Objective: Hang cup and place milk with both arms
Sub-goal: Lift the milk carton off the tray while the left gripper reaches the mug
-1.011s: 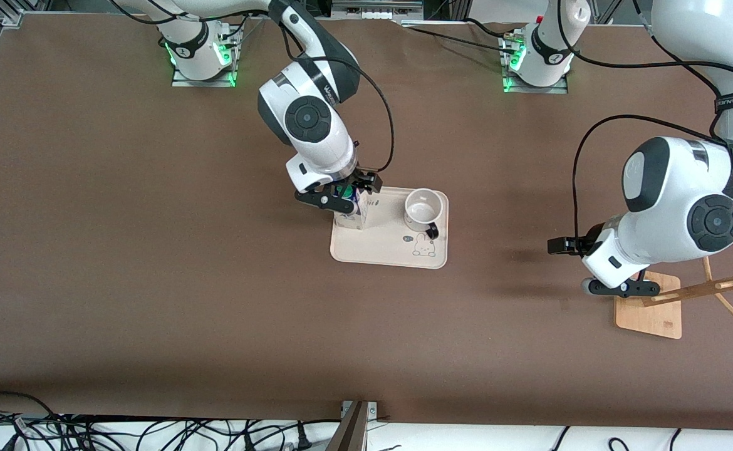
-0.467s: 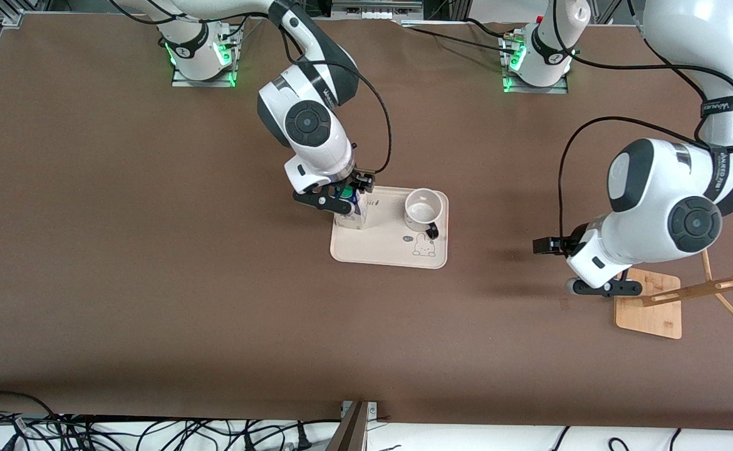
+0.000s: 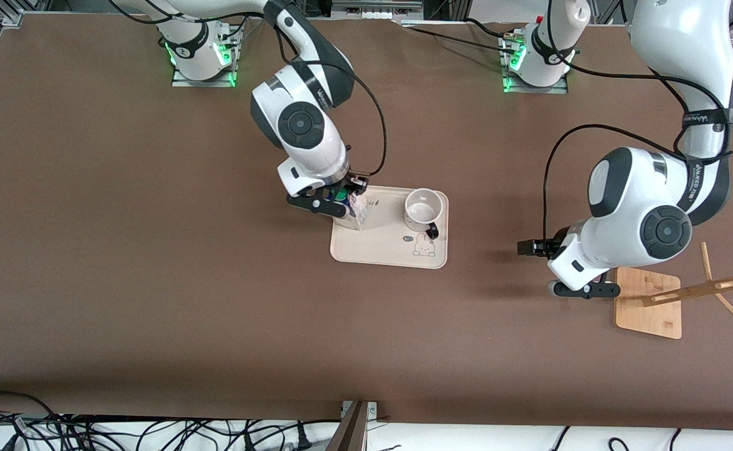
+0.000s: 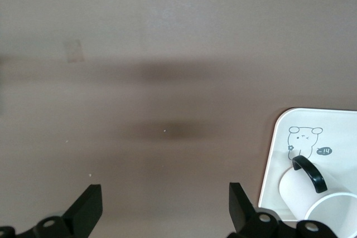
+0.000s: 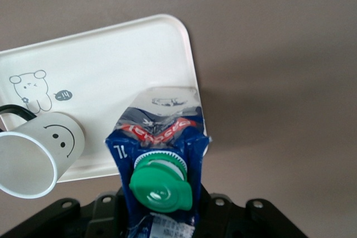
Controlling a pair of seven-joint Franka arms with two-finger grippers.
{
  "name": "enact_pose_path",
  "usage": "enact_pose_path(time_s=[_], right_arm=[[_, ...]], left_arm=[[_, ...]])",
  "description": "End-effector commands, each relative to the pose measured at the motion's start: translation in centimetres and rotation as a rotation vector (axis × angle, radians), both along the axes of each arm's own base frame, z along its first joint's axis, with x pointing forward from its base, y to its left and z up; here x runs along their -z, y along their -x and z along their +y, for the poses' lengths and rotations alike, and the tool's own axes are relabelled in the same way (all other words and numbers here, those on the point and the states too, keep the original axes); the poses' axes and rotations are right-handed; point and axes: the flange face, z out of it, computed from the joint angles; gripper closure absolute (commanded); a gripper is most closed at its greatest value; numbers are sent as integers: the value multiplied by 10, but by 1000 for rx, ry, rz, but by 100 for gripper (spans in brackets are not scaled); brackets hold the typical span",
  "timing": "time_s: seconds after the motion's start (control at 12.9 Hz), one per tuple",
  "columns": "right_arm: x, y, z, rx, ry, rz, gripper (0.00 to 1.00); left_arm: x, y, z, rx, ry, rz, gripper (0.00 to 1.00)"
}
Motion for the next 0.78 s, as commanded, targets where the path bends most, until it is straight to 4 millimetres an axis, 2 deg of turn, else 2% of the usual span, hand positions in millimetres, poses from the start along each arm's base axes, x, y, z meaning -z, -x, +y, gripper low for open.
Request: enact_pose_path(time_s=[0.0, 0.23, 0.39, 0.47, 0.54, 0.7], right_arm=[[-38, -23, -45, -49, 26, 41, 61], [-57, -50, -94, -109, 22, 87, 61], [-63, -61, -125, -205, 10, 98, 61], [-62, -70, -149, -228, 16, 111, 61], [-60, -78, -170, -258, 15, 111, 61], [-51, -89, -210, -299, 20, 124, 61]], left_arm=[[6, -1, -11, -4, 23, 0, 0], [3, 3, -32, -1, 40, -3, 0], [-1, 11, -63, 21, 56, 1, 0], [-1, 18, -84, 28, 54, 7, 0], [1, 28, -113, 24, 42, 14, 0], [5, 46, -158, -69, -46, 4, 0]])
